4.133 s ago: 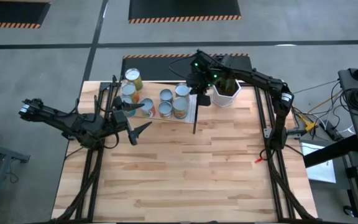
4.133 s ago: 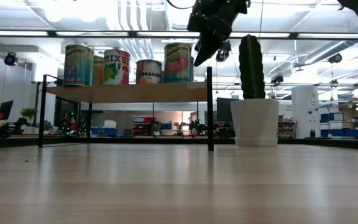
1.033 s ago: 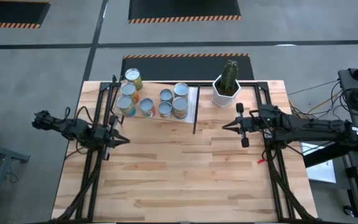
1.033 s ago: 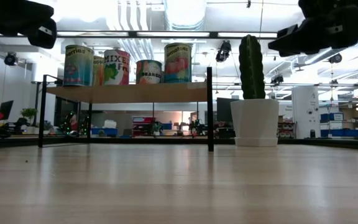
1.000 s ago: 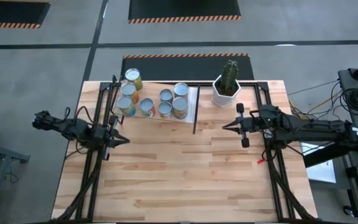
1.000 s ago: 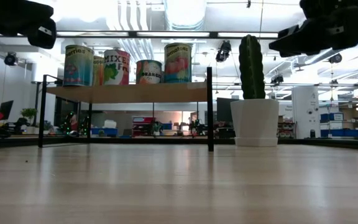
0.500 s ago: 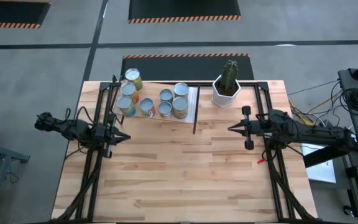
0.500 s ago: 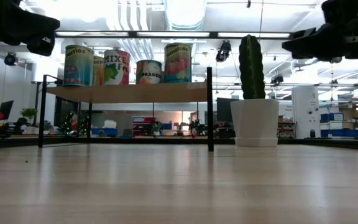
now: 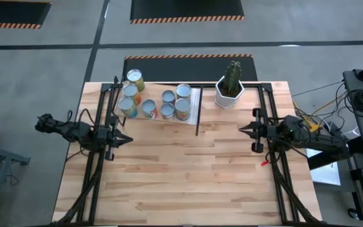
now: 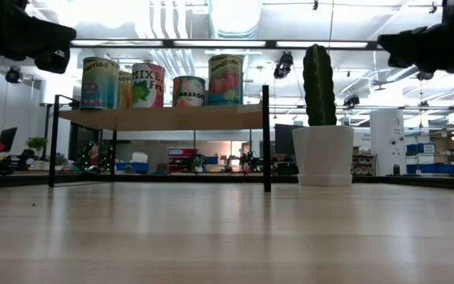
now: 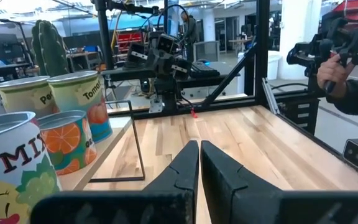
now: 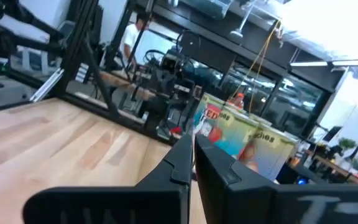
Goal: Pick and place cans onto a shelf
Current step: Return to Home Position
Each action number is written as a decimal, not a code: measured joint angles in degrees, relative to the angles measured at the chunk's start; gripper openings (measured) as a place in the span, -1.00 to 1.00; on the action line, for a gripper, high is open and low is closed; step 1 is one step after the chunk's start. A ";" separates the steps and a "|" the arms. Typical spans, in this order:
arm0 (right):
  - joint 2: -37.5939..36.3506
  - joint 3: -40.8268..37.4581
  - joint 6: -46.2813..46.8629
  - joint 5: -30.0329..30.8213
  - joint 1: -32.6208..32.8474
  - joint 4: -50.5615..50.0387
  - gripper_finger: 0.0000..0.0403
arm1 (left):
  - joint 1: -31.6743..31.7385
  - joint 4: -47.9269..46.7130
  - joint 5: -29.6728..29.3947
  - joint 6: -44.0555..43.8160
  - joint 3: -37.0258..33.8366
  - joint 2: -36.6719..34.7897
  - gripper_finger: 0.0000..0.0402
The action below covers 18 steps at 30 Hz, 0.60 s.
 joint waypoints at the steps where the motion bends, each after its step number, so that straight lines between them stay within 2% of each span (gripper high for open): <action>1: -0.05 -0.52 0.32 0.21 0.00 0.85 -0.96 | 0.00 -0.12 0.02 0.19 -0.02 0.02 -1.00; 3: 0.63 -1.91 -0.43 0.57 0.00 4.19 -0.96 | 0.00 -0.14 0.02 0.27 -0.02 0.01 -1.00; 9: 1.17 -1.99 -0.15 3.34 0.01 2.32 -0.96 | 0.00 -0.63 -0.01 0.34 -0.02 0.38 -1.00; 18: 1.20 -2.03 14.25 4.49 0.00 1.53 -0.96 | 0.00 -0.94 0.04 -4.73 -0.02 1.37 -1.00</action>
